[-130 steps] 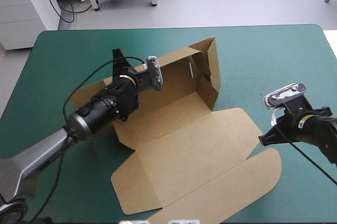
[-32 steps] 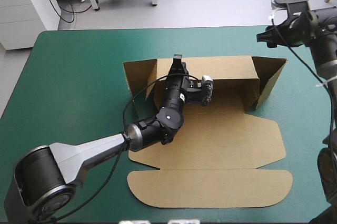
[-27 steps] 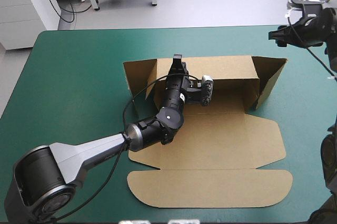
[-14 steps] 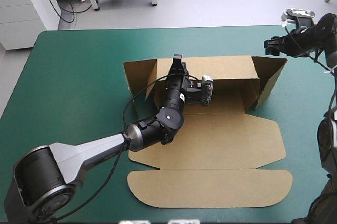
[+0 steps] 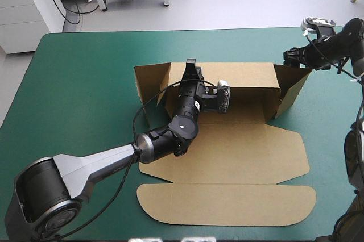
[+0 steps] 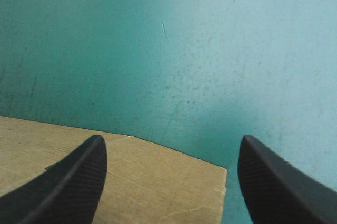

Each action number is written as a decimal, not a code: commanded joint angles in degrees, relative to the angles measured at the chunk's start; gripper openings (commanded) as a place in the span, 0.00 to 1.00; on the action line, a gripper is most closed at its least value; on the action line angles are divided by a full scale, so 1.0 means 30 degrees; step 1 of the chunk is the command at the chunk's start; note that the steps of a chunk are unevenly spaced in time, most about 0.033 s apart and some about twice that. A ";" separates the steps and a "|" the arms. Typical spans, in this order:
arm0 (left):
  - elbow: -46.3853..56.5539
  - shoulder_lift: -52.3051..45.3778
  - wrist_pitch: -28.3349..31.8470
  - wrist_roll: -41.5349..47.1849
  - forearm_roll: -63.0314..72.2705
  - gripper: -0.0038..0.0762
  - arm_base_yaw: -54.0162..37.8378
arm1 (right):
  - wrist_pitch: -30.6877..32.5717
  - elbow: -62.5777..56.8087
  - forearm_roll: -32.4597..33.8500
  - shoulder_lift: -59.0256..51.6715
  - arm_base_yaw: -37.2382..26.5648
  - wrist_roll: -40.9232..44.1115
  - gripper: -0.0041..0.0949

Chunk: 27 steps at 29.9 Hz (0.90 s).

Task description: Fold the box

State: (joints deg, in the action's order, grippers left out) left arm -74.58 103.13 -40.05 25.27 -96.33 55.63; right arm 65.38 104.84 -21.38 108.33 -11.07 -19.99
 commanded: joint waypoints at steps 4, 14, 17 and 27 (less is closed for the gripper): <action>-0.0473 -0.0820 -0.0376 0.1275 -0.0433 0.04 0.0101 | -0.0299 -0.2461 -0.0822 -0.2653 -0.0107 -0.1723 0.69; -0.0473 -0.0820 -0.1501 0.3911 -0.0386 0.04 0.0101 | -0.0408 -0.2227 -0.0570 -0.3134 -0.1037 -0.0887 0.69; -0.0473 -0.0820 -0.1873 0.4913 -0.0263 0.04 0.0101 | 0.0545 -0.2227 -0.0217 -0.3134 -0.1028 -0.1255 0.69; -0.0473 -0.0820 -0.1704 0.4792 -0.0085 0.04 0.0101 | 0.0461 -0.4675 -0.0999 -0.5326 -0.1028 -0.2120 0.69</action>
State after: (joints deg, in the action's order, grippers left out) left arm -74.60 103.26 -43.16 36.89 -97.31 55.69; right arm 67.66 91.56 -21.44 97.35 -13.91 -24.34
